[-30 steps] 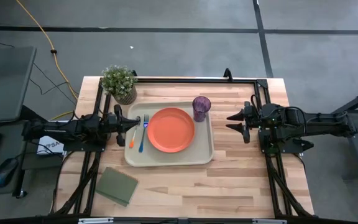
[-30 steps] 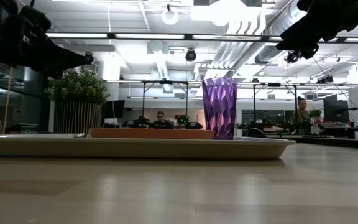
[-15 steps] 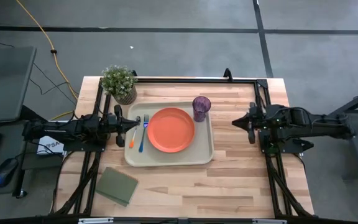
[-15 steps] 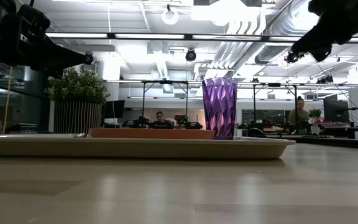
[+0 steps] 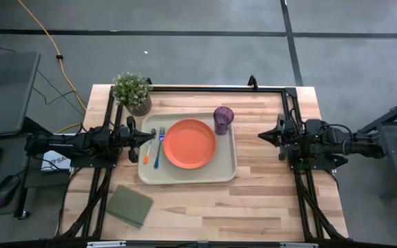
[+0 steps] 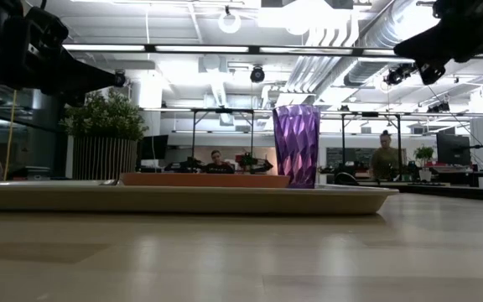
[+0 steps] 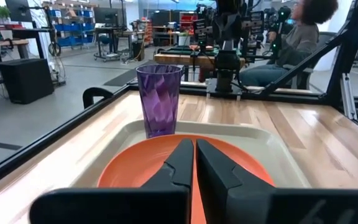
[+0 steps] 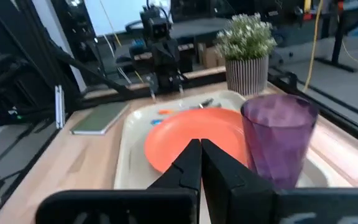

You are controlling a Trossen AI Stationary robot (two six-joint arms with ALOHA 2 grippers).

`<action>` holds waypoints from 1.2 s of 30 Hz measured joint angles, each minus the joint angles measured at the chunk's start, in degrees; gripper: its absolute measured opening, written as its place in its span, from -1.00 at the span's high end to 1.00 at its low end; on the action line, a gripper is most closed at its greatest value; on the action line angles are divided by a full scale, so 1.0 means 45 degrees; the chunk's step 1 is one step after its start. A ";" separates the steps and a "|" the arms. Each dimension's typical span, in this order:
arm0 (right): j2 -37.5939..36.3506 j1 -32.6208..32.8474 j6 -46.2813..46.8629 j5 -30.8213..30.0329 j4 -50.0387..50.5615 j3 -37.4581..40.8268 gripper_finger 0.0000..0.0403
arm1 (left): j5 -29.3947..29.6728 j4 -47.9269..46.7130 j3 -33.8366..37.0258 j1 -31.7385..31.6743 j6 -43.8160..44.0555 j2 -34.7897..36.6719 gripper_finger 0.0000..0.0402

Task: Pick and place plate/cup/fork/spoon on tray
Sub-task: Return to Home Position

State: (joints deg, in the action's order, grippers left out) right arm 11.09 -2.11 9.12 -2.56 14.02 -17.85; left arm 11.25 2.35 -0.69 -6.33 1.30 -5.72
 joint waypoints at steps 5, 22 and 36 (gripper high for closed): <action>0.0015 0.0000 -0.0038 0.0660 -0.2622 0.1277 1.00 | 0.0015 0.0005 0.0000 0.0000 0.0002 0.0000 0.98; 0.0004 0.1082 -0.1471 -0.0267 -0.4386 0.3378 1.00 | 0.0015 0.0005 0.0000 0.0000 0.0005 0.0000 0.98; -0.2393 0.1894 -0.0733 -0.0474 -0.2309 0.3383 1.00 | -0.0009 0.0005 0.0000 0.0000 0.0005 0.0000 0.98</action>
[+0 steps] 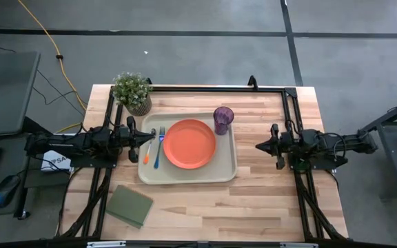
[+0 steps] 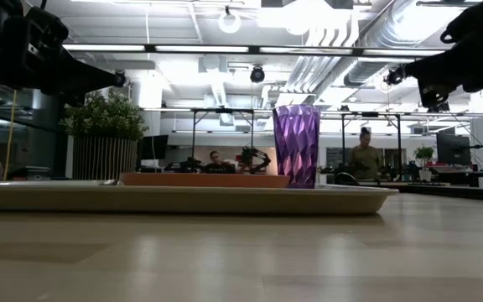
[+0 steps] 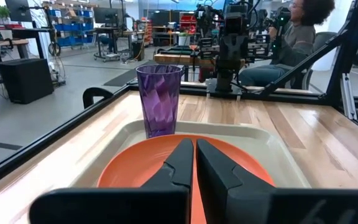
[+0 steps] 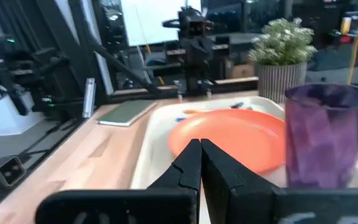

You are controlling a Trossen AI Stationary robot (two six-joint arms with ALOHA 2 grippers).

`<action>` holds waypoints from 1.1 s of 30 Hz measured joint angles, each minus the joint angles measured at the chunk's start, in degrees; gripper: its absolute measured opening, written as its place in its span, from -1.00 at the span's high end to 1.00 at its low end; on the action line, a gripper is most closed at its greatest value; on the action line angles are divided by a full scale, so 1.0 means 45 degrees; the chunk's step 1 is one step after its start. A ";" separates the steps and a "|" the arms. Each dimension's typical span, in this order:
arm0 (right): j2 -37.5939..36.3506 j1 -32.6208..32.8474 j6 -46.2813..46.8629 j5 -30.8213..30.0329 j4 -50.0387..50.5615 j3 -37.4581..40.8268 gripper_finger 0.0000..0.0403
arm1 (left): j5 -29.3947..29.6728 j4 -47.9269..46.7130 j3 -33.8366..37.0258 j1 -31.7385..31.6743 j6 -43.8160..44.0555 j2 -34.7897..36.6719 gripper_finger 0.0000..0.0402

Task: Pick and place plate/cup/fork/spoon on tray
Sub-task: Return to Home Position

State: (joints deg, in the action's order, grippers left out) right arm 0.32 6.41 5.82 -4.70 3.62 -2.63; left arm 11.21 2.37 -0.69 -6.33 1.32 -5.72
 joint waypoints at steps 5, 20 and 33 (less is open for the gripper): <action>-0.0043 0.0001 -0.0453 0.0346 -0.1115 0.0456 1.00 | -0.0022 0.0118 0.0000 0.0000 0.0000 0.0000 0.98; 0.0013 0.0001 -0.1366 0.0396 -0.1124 0.0461 1.00 | -0.0023 0.0101 0.0000 0.0000 0.0000 0.0000 0.98; 0.0018 0.0001 -0.1305 0.0347 -0.1124 0.0466 1.00 | -0.0025 0.0097 0.0000 0.0000 0.0000 0.0000 0.98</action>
